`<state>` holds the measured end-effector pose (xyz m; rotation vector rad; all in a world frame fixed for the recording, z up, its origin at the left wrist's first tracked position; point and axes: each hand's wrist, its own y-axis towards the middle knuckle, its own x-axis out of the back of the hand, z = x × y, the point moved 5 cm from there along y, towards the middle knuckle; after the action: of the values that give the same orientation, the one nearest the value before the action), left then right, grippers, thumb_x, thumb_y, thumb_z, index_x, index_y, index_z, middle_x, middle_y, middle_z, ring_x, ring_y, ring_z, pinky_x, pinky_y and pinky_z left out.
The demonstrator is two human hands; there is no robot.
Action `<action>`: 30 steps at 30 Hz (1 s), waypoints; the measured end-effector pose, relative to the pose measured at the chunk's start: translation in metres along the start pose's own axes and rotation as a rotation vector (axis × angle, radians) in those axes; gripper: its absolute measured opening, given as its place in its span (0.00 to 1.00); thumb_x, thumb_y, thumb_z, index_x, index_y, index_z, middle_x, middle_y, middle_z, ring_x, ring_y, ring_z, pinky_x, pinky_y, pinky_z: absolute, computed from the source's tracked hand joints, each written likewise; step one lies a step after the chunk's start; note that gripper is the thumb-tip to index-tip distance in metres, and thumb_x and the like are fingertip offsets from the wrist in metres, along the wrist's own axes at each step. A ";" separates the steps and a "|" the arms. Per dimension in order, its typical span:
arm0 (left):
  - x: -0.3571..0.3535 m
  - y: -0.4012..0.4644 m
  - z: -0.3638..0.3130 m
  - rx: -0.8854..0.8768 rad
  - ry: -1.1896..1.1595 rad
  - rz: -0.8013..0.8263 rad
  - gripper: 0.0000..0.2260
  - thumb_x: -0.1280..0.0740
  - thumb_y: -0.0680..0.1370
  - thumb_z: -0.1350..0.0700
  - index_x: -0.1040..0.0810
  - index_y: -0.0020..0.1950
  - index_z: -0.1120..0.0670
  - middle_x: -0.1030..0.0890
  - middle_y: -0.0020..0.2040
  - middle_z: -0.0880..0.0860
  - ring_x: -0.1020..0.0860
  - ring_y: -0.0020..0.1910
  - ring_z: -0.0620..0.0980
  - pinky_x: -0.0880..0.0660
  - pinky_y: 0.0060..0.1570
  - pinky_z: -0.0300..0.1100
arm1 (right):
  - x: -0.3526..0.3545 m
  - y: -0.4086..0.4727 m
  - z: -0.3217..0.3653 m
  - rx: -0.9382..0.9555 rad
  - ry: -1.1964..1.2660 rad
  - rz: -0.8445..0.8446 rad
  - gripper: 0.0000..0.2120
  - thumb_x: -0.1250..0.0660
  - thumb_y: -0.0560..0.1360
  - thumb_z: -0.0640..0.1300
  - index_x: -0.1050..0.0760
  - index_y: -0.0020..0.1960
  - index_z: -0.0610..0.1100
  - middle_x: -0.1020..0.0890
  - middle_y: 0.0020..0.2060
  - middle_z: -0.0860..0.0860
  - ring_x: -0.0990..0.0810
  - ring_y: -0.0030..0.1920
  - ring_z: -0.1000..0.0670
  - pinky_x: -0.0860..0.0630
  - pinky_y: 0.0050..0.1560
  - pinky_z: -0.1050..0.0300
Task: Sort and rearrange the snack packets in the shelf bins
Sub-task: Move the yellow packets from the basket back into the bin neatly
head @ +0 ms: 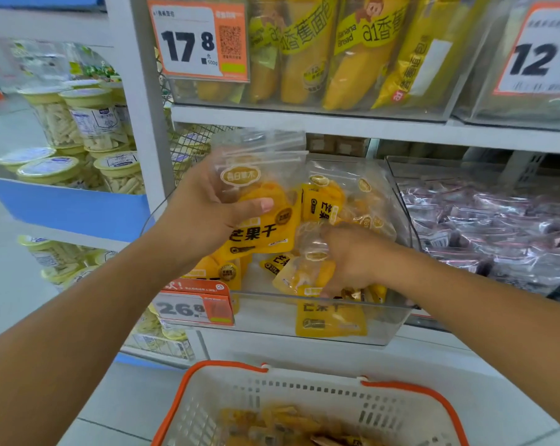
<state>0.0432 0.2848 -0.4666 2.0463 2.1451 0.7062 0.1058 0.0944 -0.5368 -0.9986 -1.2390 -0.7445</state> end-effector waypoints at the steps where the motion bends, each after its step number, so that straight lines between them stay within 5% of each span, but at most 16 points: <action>1: 0.001 0.000 0.002 0.016 -0.007 0.004 0.23 0.26 0.72 0.68 0.25 0.66 0.59 0.16 0.57 0.51 0.18 0.57 0.46 0.21 0.53 0.38 | 0.008 -0.002 -0.001 0.011 0.010 -0.075 0.37 0.17 0.59 0.59 0.26 0.61 0.45 0.21 0.52 0.48 0.21 0.54 0.45 0.23 0.48 0.52; 3: 0.001 -0.002 0.006 0.035 -0.007 0.003 0.22 0.25 0.71 0.67 0.23 0.63 0.57 0.15 0.55 0.50 0.17 0.54 0.45 0.20 0.53 0.38 | 0.021 -0.009 -0.003 0.107 0.155 -0.150 0.22 0.16 0.60 0.53 0.25 0.40 0.44 0.25 0.34 0.51 0.24 0.38 0.51 0.31 0.35 0.56; 5: 0.002 -0.004 0.011 0.044 0.020 -0.019 0.18 0.25 0.71 0.65 0.21 0.58 0.51 0.14 0.51 0.46 0.16 0.51 0.43 0.19 0.49 0.37 | 0.030 -0.022 0.001 0.306 0.378 -0.096 0.22 0.18 0.65 0.48 0.31 0.30 0.43 0.35 0.27 0.53 0.34 0.29 0.55 0.38 0.31 0.59; 10: -0.003 -0.008 0.011 0.010 0.178 0.093 0.03 0.29 0.77 0.58 0.19 0.46 0.50 0.15 0.37 0.42 0.19 0.36 0.38 0.26 0.37 0.31 | 0.059 -0.069 0.023 0.656 0.429 -0.378 0.11 0.21 0.70 0.44 0.20 0.35 0.41 0.23 0.32 0.48 0.25 0.35 0.51 0.29 0.39 0.59; 14: -0.015 -0.012 0.010 0.025 0.188 0.301 0.20 0.34 0.78 0.54 0.23 0.26 0.42 0.30 0.21 0.42 0.35 0.21 0.39 0.38 0.25 0.29 | 0.060 -0.060 0.039 0.580 0.445 -0.648 0.12 0.22 0.69 0.50 0.17 0.36 0.41 0.22 0.32 0.49 0.24 0.35 0.51 0.28 0.39 0.50; 18: 0.007 -0.004 0.018 -0.018 0.360 0.335 0.25 0.31 0.71 0.32 0.20 0.36 0.55 0.26 0.31 0.63 0.30 0.28 0.62 0.33 0.28 0.49 | 0.046 -0.051 0.064 0.493 0.277 -0.803 0.14 0.21 0.67 0.55 0.21 0.33 0.47 0.28 0.33 0.56 0.29 0.36 0.54 0.32 0.33 0.56; 21: 0.022 -0.003 0.011 -0.093 0.453 0.344 0.25 0.30 0.66 0.33 0.15 0.41 0.55 0.20 0.35 0.61 0.23 0.35 0.64 0.26 0.36 0.55 | 0.041 -0.058 0.080 0.512 0.190 -0.941 0.15 0.20 0.63 0.57 0.22 0.33 0.49 0.28 0.40 0.55 0.32 0.43 0.52 0.33 0.36 0.57; 24: 0.034 -0.004 0.004 -0.128 0.466 0.334 0.16 0.27 0.70 0.36 0.14 0.43 0.49 0.17 0.35 0.57 0.21 0.36 0.64 0.24 0.36 0.52 | 0.039 -0.050 0.088 0.437 0.410 -0.777 0.17 0.19 0.64 0.54 0.25 0.42 0.49 0.29 0.54 0.54 0.30 0.54 0.50 0.26 0.52 0.50; 28: 0.044 -0.007 0.009 -0.056 0.583 0.346 0.06 0.27 0.71 0.48 0.14 0.41 0.49 0.16 0.35 0.49 0.20 0.35 0.46 0.25 0.39 0.39 | 0.033 -0.036 0.093 0.223 0.631 -0.454 0.35 0.20 0.65 0.59 0.39 0.61 0.54 0.27 0.53 0.56 0.25 0.50 0.53 0.23 0.48 0.52; 30: 0.045 -0.009 0.014 -0.055 0.608 0.346 0.05 0.26 0.72 0.49 0.14 0.41 0.49 0.17 0.37 0.49 0.22 0.35 0.43 0.27 0.37 0.33 | 0.033 -0.033 0.091 0.183 0.566 -0.245 0.36 0.23 0.67 0.62 0.37 0.66 0.53 0.25 0.54 0.56 0.24 0.51 0.54 0.25 0.47 0.55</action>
<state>0.0358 0.3322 -0.4709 2.4297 1.9845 1.5892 0.0461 0.1661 -0.4955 -0.4396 -0.9146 -1.0011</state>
